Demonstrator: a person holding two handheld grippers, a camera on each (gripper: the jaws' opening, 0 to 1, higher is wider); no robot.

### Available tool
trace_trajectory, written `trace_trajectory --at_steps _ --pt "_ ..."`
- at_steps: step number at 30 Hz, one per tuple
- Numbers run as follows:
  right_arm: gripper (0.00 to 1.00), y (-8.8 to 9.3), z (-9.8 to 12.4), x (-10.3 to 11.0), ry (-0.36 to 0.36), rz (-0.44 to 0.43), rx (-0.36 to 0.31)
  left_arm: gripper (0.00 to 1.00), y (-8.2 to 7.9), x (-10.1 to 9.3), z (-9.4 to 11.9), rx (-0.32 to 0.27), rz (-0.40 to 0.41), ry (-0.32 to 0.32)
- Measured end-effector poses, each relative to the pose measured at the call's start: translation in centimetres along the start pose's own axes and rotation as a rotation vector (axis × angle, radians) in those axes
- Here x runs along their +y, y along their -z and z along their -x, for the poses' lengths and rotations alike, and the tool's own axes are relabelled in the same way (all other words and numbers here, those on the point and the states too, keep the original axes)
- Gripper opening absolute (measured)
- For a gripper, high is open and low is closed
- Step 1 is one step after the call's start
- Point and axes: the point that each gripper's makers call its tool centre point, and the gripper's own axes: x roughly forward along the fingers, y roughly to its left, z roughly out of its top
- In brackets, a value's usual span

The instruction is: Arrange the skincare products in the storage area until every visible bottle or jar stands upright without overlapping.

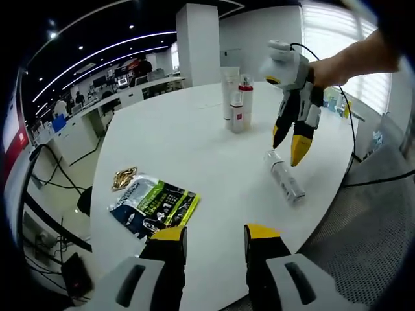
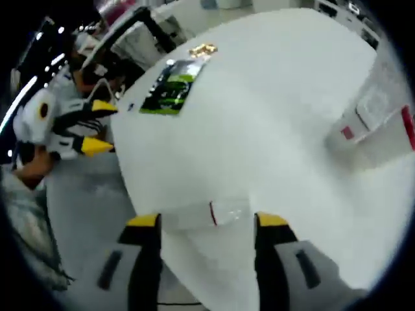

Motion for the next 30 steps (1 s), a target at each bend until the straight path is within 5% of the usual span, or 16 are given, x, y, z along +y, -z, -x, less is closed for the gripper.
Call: trace_trajectory --at_steps 8,16,24,30 --pt "0.54 0.5 -2.0 1.4 -0.027 -0.034 0.028 0.35 0.2 -0.1 0.0 0.010 -0.009 0.004" --pt "0.51 -0.6 -3.4 1.8 0.028 0.082 0.027 0.35 0.2 0.0 -0.1 0.007 -0.002 0.004" --pt "0.39 -0.2 -4.1 1.1 0.114 0.264 0.085 0.35 0.3 0.0 -0.1 0.009 -0.001 0.005" --pt "0.32 0.5 -4.2 0.6 0.154 0.312 0.106 0.35 0.2 0.0 -0.2 0.008 -0.002 0.007"
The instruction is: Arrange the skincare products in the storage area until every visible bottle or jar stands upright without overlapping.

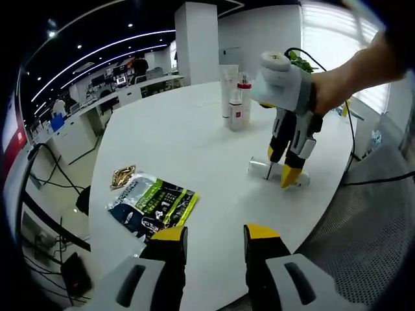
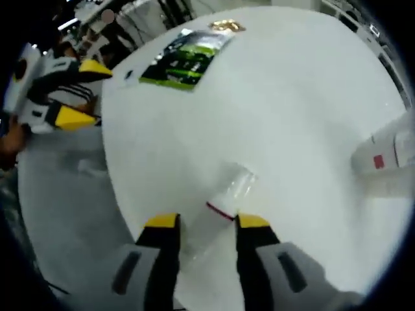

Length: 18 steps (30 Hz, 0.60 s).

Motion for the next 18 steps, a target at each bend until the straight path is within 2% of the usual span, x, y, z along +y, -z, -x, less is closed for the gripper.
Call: trace_trajectory --at_steps 8,11,12,13,14,18 --pt "0.27 0.13 -0.06 -0.25 0.035 0.014 -0.014 0.35 0.03 -0.30 -0.09 0.003 -0.005 0.012" --pt "0.19 0.63 -0.13 -0.33 0.043 0.023 -0.004 0.35 0.06 -0.41 -0.13 0.006 -0.008 0.017" --pt "0.18 0.09 -0.18 -0.28 0.037 0.063 -0.043 0.35 0.06 -0.45 -0.14 0.006 -0.009 0.019" --pt "0.18 0.63 -0.04 -0.15 0.051 0.049 -0.028 0.34 0.07 -0.50 -0.15 0.007 -0.011 0.021" --pt "0.18 0.68 -0.03 -0.13 0.043 0.072 -0.022 0.34 0.07 -0.51 -0.15 0.007 -0.012 0.022" --pt "0.18 0.73 0.18 -0.57 0.068 0.082 -0.046 0.34 0.08 -0.64 -0.18 0.010 -0.017 0.027"
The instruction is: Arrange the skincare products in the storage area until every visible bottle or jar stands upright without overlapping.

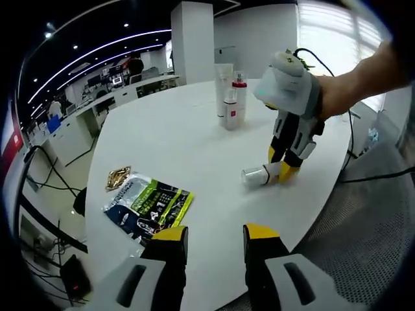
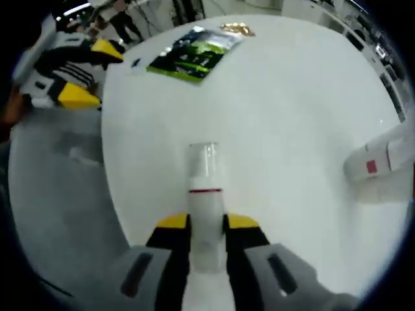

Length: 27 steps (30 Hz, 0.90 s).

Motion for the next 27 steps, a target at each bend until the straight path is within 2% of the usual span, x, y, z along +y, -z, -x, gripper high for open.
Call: trace_trajectory --at_steps 4,7,10,14,18,21,23,27 --pt "0.18 -0.3 0.7 0.0 0.001 -0.044 -0.053 0.34 0.0 -0.1 0.0 0.003 -0.014 0.003" --pt "0.18 -0.4 1.2 0.1 -0.001 -0.084 -0.093 0.30 -0.2 -0.2 0.1 0.004 -0.047 -0.001" --pt "0.18 -1.0 1.8 0.5 -0.009 -0.147 -0.170 0.29 -0.6 -0.3 0.1 -0.019 -0.056 0.001" --pt "0.18 -2.1 3.5 1.1 0.005 -0.172 -0.323 0.29 -0.1 -0.7 -0.1 0.016 -0.066 0.022" --pt "0.18 -2.0 4.6 1.7 0.014 -0.190 -0.386 0.30 0.2 -1.0 -0.2 0.034 -0.087 0.032" --pt "0.18 -2.2 5.8 2.2 -0.009 -0.276 -0.491 0.30 0.6 -1.2 -0.4 0.055 -0.118 0.037" --pt "0.18 -2.4 7.0 2.5 -0.032 -0.345 -0.589 0.29 0.9 -1.6 -0.5 0.078 -0.151 0.042" --pt "0.18 -1.9 8.5 2.7 0.008 -0.341 -0.650 0.29 1.4 -2.0 -0.7 0.112 -0.190 0.058"
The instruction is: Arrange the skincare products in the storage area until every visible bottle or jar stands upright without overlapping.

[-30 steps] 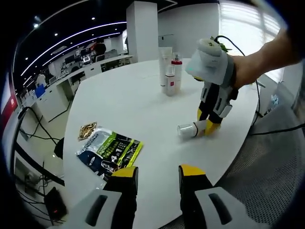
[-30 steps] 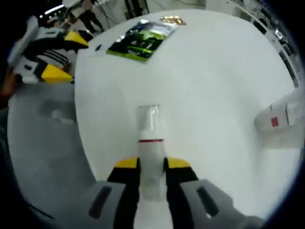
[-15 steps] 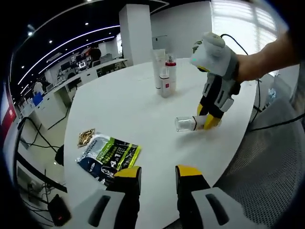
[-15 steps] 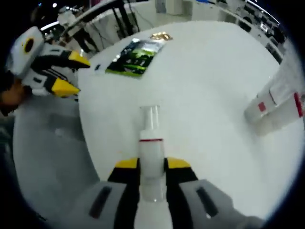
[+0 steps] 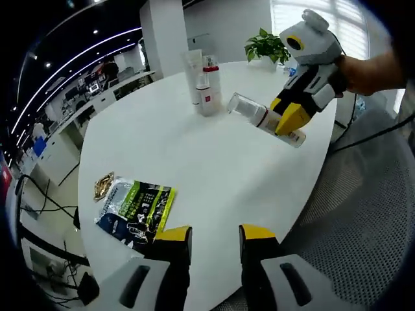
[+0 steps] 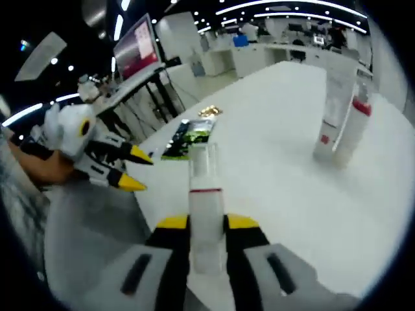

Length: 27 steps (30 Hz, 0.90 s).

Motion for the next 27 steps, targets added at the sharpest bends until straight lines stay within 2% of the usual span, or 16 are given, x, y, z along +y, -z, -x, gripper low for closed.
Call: trace_trajectory --at_steps 2,3,7,11,18,22,25,26,27 --pt "0.18 -0.5 0.7 0.3 0.008 -0.010 -0.054 0.29 0.1 -0.4 -0.2 0.023 -0.022 0.015" --pt "0.18 -0.9 1.1 0.6 -0.002 -0.044 -0.095 0.29 0.2 -0.6 -0.2 0.030 -0.033 0.020" --pt "0.18 -1.3 2.1 1.1 -0.011 -0.071 -0.149 0.29 0.2 -1.0 -0.3 0.047 -0.071 0.033" --pt "0.18 -1.9 2.9 1.7 -0.033 -0.087 -0.209 0.29 -0.1 -0.8 -0.3 0.047 -0.115 0.017" --pt "0.18 -1.9 3.3 1.7 -0.049 -0.137 -0.290 0.29 -0.4 -0.6 -0.2 0.034 -0.124 0.004" --pt "0.18 -1.1 2.8 1.9 -0.072 -0.178 -0.326 0.29 -0.1 -0.5 -0.3 0.050 -0.128 -0.006" --pt "0.18 -0.5 2.5 2.0 -0.077 -0.182 -0.316 0.29 0.3 -0.3 -0.6 0.082 -0.128 -0.014" --pt "0.18 -1.0 2.9 2.1 -0.074 -0.184 -0.308 0.29 0.3 -0.4 -0.7 0.086 -0.132 -0.010" --pt "0.18 -1.8 3.3 2.3 -0.087 -0.160 -0.363 0.29 0.2 -0.6 -0.6 0.083 -0.140 -0.008"
